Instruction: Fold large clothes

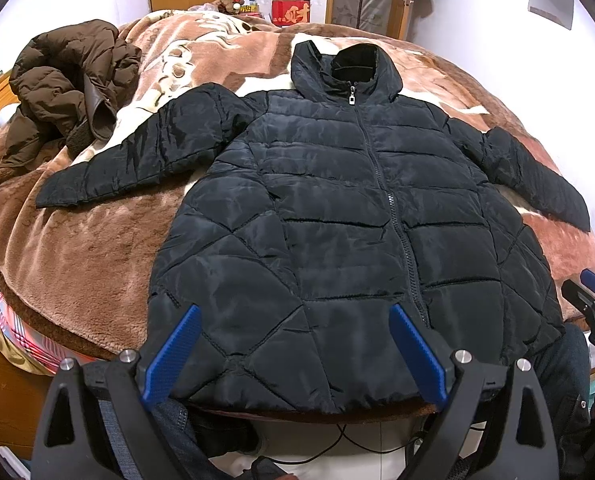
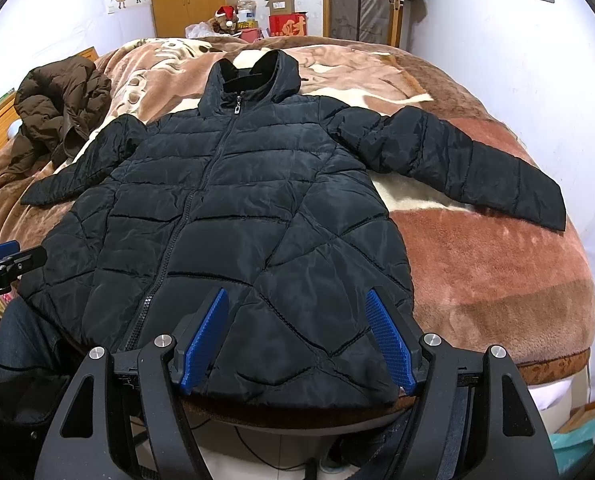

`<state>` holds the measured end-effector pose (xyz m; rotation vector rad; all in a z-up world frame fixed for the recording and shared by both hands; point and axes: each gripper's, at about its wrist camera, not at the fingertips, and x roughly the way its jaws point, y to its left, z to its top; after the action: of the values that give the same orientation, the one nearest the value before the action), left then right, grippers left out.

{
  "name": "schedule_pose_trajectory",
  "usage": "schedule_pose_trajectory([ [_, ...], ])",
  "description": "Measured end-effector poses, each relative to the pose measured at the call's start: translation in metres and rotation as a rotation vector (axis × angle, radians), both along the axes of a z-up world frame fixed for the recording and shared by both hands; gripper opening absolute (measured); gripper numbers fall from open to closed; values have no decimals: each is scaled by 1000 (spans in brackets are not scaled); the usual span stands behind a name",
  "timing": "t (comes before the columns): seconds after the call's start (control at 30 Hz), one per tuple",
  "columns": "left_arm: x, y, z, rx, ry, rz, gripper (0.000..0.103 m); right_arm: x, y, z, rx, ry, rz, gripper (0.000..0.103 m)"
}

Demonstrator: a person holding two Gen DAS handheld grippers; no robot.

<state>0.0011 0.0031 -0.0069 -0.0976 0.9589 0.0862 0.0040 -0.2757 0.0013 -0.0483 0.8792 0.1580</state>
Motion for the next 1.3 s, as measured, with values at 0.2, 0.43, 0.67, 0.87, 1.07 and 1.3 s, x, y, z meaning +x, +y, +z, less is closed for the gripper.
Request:
schedule_pose_trajectory([
  [0.2,0,0,0,1,1,0,96,0,0,-1,-2,2,-1,71],
  [0.43,0,-2,-1,-1,4,-1,96,0,0,-2,-2,3,1,71],
  [0.67,-1,-1,-1,-3,6,-2,96,0,0,-1,-3,6,0,71],
  [0.87,-2,-2,-2,-4,6,-4,96,0,0,-2,-3,6,0,71],
  [1.07,-2,-2,-3,-6,10,-3,96,0,0,-3,-4,9,-1,71],
  [1.3,-2,-2,-3,-7,11,-3,96,0,0,-3,-5,10,-2,71],
])
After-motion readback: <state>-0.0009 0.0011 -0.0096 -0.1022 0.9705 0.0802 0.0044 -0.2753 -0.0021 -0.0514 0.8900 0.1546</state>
